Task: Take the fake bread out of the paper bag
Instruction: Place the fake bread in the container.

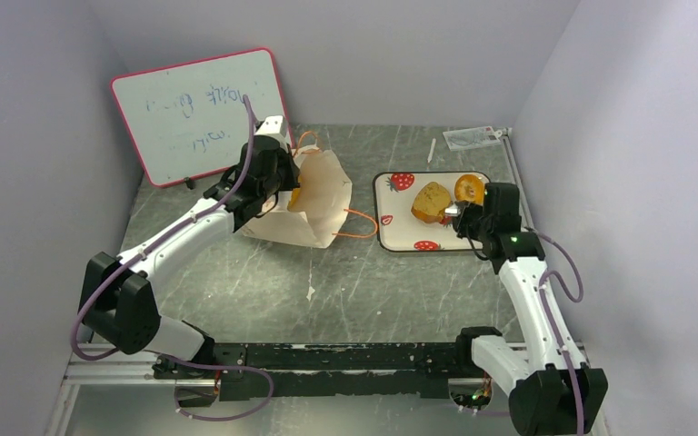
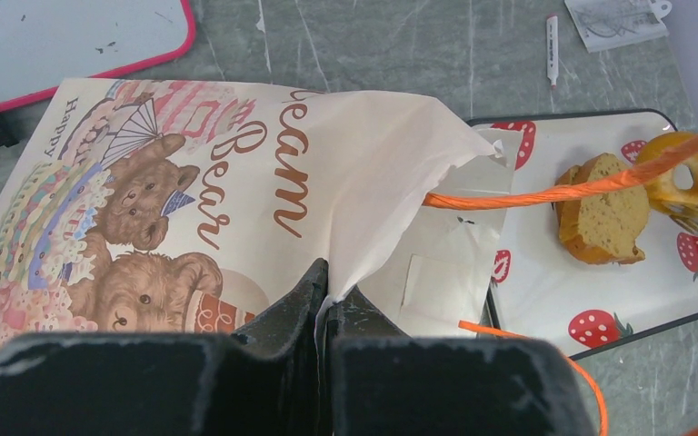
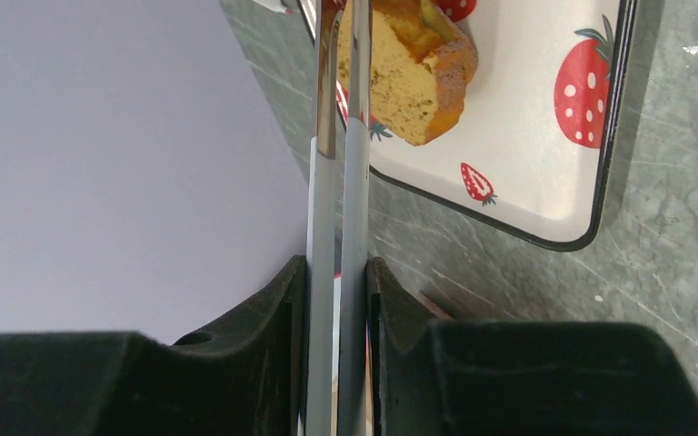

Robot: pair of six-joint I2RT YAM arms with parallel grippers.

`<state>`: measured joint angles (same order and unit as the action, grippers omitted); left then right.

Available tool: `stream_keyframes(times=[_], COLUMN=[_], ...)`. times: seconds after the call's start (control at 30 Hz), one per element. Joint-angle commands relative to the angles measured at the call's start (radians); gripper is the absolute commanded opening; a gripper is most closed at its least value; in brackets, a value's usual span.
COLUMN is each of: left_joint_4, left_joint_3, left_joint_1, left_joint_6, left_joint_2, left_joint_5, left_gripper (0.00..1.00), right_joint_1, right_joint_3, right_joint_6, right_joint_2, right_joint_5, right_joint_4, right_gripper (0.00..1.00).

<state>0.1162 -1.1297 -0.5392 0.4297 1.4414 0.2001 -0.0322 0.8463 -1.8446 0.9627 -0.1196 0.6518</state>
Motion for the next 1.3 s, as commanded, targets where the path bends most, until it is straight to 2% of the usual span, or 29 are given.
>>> stream_keyframes(times=[0.0,0.07,0.17,0.3,0.4,0.57,1.27], left_joint_4=[-0.038,-0.036,-0.033,-0.027,-0.026,-0.026,-0.034], left_joint_3=[0.012,0.011,0.012,0.011,0.015,0.018,0.023], left_joint_1=[0.007,0.007,0.008,0.008,0.008,0.007,0.008], left_joint_6=[-0.007,-0.009,-0.009,-0.012,-0.014,-0.014,-0.016], left_joint_2=[-0.033,-0.033,-0.037,-0.041,-0.044,-0.048,-0.047], left_joint_5=[-0.026,-0.027,-0.025,-0.028,-0.029,-0.029,-0.037], left_gripper=[0.07,0.07,0.07,0.07,0.07,0.07,0.07], right_joint_1=[0.022,0.029,0.045,0.060,0.065,0.070,0.082], right_joint_3=[-0.025,-0.034,-0.075,-0.133,-0.165,-0.187,-0.119], right_joint_6=[-0.061,-0.066,-0.082,-0.094,-0.100,-0.092,0.052], right_joint_2=[-0.026,-0.025,-0.041,-0.064,-0.076,-0.089,-0.133], right_joint_5=[0.033,0.032,0.041,0.054,0.066,0.073,0.024], right_joint_4=[-0.081,-0.078,-0.113,-0.178,-0.205,-0.221,-0.138], right_gripper=[0.00,0.00,0.07,0.20,0.33,0.39,0.39])
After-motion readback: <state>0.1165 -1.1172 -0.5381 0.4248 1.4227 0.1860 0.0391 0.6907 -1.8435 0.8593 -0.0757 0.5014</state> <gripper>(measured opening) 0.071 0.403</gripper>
